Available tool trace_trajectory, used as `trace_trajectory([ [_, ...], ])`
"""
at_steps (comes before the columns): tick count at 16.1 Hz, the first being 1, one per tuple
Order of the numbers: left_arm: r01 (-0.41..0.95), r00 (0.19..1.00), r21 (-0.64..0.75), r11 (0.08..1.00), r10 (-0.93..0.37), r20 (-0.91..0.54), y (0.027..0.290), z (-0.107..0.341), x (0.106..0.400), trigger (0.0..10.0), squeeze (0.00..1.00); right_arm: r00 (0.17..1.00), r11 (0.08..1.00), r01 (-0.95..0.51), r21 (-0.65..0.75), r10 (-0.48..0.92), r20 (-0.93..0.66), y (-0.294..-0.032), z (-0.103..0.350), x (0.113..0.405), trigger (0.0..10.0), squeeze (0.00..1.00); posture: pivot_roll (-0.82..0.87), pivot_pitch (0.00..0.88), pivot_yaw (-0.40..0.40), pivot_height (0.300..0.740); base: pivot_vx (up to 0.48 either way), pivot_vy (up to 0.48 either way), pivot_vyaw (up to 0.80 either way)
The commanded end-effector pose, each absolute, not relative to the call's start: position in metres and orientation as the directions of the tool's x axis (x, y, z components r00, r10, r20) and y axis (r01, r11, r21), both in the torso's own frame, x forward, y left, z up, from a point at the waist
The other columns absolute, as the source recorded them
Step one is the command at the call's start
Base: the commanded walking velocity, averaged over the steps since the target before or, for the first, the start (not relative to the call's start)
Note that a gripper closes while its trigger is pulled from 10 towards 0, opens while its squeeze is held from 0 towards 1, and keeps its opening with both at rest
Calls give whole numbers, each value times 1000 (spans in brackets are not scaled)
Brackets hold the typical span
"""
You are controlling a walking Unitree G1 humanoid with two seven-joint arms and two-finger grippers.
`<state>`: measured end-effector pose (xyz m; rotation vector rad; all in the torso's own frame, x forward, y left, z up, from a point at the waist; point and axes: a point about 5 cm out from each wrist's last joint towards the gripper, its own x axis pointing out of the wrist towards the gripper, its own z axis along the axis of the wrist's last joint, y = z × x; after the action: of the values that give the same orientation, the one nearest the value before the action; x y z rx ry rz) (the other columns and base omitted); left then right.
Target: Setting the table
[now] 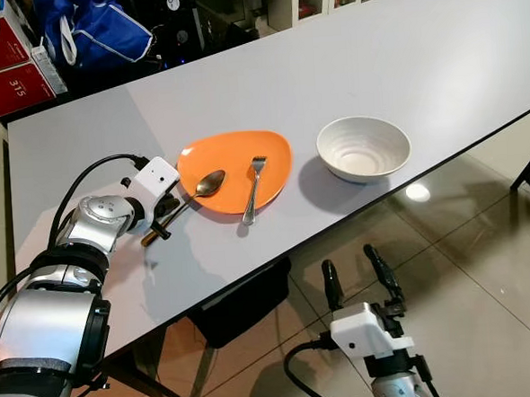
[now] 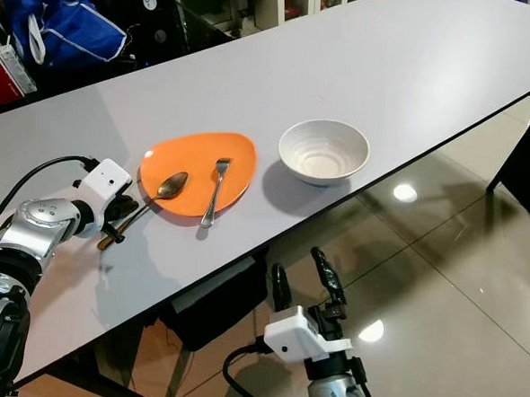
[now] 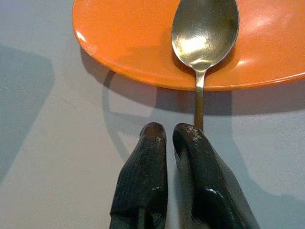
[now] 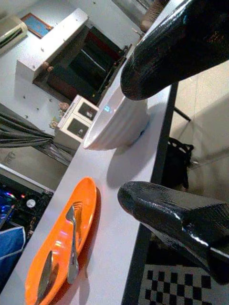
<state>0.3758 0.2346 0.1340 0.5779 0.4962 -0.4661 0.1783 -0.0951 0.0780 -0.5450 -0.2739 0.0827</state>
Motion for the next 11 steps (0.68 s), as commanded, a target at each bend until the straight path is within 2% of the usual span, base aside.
trace_trajectory([
  [1,534,783,402,744,-256,-567,238,131,374,10000,1000,959,857,0,-516,147,243,-96,81,178,10000,0,-138,69,94,740,0,0,0],
  [11,578,752,384,720,-287,-594,228,128,374,10000,1000,961,853,5,-523,140,237,-98,82,176,10000,0,-154,75,98,740,0,0,0],
])
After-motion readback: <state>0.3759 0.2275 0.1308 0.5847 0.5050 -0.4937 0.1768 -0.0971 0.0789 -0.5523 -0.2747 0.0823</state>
